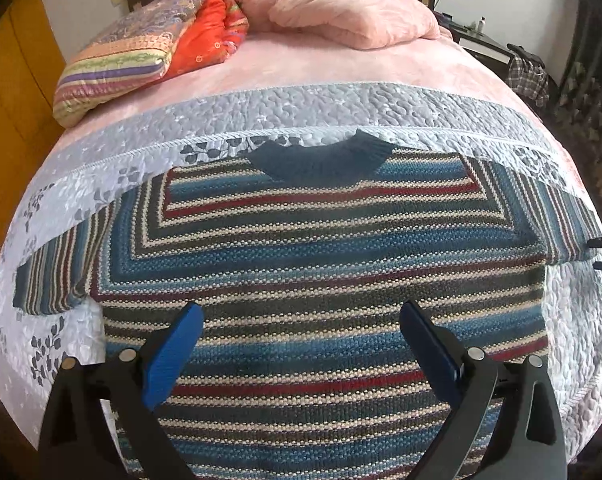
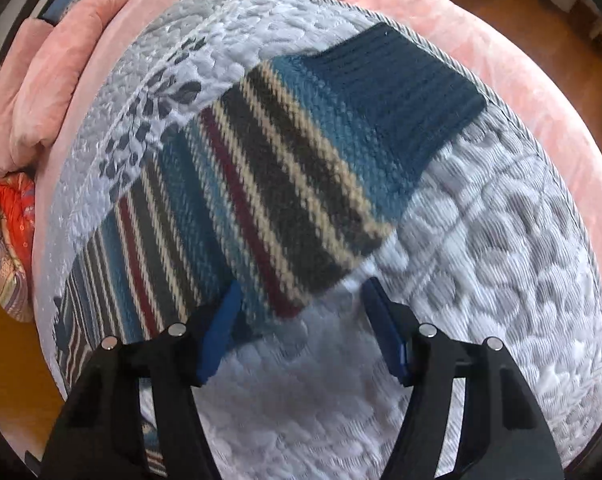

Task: Fold small clothes
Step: 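Grasp the cuff of the sleeve with the right tool, then carry the held sleeve across the sweater body with the right tool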

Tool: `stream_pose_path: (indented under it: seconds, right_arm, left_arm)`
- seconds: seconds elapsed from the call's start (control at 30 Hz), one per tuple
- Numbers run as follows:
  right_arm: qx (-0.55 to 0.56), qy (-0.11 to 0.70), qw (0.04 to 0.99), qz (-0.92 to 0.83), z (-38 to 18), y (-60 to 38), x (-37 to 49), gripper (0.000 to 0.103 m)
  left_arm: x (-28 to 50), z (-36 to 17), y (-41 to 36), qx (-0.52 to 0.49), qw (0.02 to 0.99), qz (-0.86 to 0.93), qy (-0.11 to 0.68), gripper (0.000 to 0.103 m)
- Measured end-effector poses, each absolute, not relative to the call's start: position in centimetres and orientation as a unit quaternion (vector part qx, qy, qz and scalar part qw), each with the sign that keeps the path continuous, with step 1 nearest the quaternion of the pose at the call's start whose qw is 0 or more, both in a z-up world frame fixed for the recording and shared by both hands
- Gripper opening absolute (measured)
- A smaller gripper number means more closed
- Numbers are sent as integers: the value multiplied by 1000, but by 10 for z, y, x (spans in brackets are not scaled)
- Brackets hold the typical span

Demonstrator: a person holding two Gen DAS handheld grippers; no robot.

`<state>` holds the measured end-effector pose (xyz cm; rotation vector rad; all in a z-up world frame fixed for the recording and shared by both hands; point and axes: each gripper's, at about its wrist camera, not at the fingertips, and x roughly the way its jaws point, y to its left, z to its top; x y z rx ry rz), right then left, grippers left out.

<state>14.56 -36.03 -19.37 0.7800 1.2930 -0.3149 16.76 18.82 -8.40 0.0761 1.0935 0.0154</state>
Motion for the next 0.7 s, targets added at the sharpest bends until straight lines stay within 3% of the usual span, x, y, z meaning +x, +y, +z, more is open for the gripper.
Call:
stream_pose_path:
  seconds: [0.07, 0.2, 0.23, 0.5, 0.7]
  right_arm:
    - [368, 570, 720, -146, -194, -364, 150, 59]
    - [375, 558, 722, -160, -193, -373, 160, 18]
    - [376, 554, 726, -159, -191, -373, 160, 13]
    - [275, 516, 799, -138, -134, -327, 159, 11]
    - [204, 504, 837, -71, -101, -240, 174, 11]
  left_arm:
    - [167, -85, 190, 37, 853, 8, 520, 99]
    - [167, -85, 193, 39, 853, 9, 521, 99]
    - [167, -84, 194, 38, 853, 9, 521, 99]
    - [171, -84, 215, -3, 849, 7, 528, 99]
    - [180, -96, 234, -32, 834, 13, 551, 99]
